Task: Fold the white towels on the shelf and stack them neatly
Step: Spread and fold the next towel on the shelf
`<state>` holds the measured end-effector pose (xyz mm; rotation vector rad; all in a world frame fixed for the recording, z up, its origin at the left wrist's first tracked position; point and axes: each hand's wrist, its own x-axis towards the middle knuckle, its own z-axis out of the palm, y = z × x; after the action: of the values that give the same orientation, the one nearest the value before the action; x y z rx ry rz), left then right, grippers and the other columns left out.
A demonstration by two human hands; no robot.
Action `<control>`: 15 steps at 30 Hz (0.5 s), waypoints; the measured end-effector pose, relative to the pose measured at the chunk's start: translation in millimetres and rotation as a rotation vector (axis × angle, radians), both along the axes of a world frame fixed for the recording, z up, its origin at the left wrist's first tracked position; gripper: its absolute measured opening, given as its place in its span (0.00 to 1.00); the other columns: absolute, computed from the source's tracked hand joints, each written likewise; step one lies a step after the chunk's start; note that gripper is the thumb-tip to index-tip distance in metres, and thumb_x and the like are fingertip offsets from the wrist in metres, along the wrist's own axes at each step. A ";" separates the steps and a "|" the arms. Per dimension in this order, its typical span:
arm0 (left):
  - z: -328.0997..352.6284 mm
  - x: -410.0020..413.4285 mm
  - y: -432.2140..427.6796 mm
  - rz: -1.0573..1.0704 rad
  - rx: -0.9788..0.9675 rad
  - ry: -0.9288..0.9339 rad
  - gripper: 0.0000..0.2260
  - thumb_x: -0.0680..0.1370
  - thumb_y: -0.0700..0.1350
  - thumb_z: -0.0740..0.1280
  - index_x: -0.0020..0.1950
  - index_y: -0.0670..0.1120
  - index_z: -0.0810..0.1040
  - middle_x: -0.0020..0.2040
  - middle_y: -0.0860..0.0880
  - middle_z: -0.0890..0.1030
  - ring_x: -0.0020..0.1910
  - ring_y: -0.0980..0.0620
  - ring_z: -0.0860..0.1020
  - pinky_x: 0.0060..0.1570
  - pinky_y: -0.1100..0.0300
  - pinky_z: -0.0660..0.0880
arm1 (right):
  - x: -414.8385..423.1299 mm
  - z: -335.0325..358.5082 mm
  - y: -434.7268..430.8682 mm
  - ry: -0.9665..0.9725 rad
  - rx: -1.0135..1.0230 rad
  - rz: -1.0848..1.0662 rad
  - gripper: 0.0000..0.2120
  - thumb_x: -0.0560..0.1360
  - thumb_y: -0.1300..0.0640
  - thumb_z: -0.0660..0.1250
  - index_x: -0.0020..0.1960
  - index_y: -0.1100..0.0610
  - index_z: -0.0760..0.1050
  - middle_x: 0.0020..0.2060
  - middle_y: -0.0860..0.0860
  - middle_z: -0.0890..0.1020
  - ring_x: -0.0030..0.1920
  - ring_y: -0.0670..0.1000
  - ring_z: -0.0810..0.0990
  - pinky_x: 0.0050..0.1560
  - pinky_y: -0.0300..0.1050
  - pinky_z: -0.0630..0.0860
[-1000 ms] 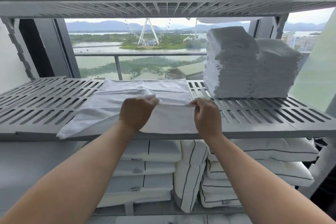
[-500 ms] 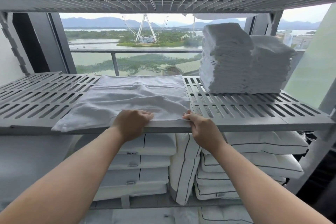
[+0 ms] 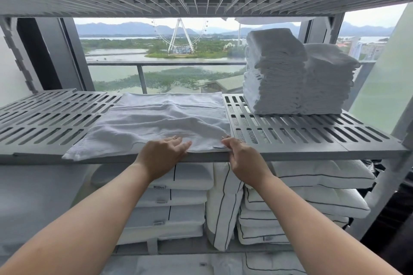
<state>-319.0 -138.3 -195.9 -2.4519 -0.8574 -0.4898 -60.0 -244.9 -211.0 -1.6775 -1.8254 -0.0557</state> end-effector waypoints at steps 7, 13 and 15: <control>8.5 1.1 -8.2 0.019 -0.091 -0.134 0.23 0.82 0.59 0.49 0.65 0.58 0.80 0.62 0.55 0.83 0.63 0.54 0.80 0.48 0.52 0.82 | -32.9 3.1 9.8 -0.340 0.083 -0.090 0.16 0.73 0.55 0.67 0.61 0.54 0.78 0.58 0.51 0.83 0.67 0.54 0.75 0.73 0.50 0.64; 11.4 5.4 -1.7 0.129 -0.160 -0.209 0.15 0.81 0.61 0.61 0.48 0.54 0.82 0.43 0.56 0.84 0.42 0.51 0.82 0.38 0.56 0.77 | -47.0 12.2 17.0 -0.386 0.070 -0.129 0.17 0.75 0.44 0.66 0.58 0.52 0.80 0.51 0.51 0.79 0.56 0.55 0.76 0.59 0.52 0.72; 12.3 7.2 -2.1 0.135 -0.154 -0.231 0.14 0.80 0.60 0.63 0.45 0.53 0.82 0.39 0.55 0.83 0.40 0.51 0.81 0.36 0.57 0.75 | -48.8 14.3 18.6 -0.389 0.076 -0.147 0.16 0.76 0.44 0.64 0.57 0.52 0.80 0.51 0.51 0.79 0.56 0.55 0.76 0.60 0.51 0.71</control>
<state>-311.8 -140.4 -183.7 -2.4849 -1.1871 -0.6895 -108.8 -226.3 -196.7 -1.8389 -1.9401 -0.5414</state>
